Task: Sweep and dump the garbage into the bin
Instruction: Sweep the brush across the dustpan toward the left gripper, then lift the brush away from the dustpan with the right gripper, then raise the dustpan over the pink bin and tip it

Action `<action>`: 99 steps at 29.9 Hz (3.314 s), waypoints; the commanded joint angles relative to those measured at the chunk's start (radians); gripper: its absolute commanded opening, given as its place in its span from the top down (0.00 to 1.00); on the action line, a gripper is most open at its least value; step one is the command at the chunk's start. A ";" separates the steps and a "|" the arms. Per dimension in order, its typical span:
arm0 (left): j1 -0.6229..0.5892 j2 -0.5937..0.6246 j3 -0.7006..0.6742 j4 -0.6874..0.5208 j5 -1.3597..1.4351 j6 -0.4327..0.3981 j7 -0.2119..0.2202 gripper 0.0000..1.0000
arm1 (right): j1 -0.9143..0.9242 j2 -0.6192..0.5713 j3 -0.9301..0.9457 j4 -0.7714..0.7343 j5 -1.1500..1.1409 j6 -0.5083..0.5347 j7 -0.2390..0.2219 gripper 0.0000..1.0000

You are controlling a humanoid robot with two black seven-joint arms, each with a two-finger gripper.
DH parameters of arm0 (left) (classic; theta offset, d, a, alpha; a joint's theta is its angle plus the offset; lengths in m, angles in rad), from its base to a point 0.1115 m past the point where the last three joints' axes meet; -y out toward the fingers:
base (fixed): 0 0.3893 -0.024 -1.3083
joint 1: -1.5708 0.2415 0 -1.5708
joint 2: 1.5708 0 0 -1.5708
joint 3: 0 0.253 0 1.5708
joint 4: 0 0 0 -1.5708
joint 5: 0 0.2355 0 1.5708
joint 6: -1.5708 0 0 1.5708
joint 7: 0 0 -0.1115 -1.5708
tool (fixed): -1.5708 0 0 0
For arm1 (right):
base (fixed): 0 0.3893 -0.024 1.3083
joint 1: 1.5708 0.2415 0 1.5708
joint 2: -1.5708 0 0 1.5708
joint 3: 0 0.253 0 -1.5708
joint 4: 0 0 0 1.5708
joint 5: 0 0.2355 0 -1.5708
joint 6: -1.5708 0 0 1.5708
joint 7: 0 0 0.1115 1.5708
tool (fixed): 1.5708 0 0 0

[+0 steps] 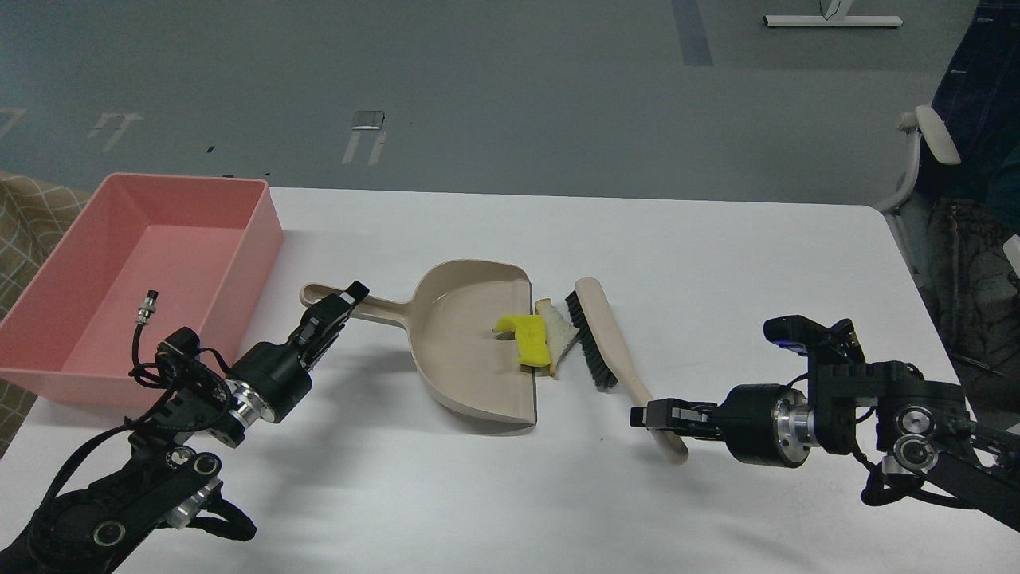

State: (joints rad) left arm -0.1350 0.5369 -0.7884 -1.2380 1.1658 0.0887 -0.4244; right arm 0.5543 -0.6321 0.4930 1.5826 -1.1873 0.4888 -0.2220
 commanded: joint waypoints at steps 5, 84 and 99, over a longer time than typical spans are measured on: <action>0.000 0.000 0.000 0.000 0.000 0.000 -0.001 1.00 | 0.065 0.127 -0.060 -0.078 0.000 0.000 -0.002 1.00; 0.130 0.363 -0.532 0.017 -0.567 -0.372 0.067 1.00 | 0.073 -0.210 0.073 -0.055 0.109 0.000 0.041 1.00; 0.186 0.546 -0.612 0.341 -0.459 -0.541 -0.051 1.00 | 0.056 -0.198 0.072 -0.044 0.109 0.000 0.041 1.00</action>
State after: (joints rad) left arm 0.0473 1.0479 -1.4050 -0.9079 0.6233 -0.4547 -0.4223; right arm 0.6140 -0.8339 0.5654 1.5381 -1.0783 0.4887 -0.1810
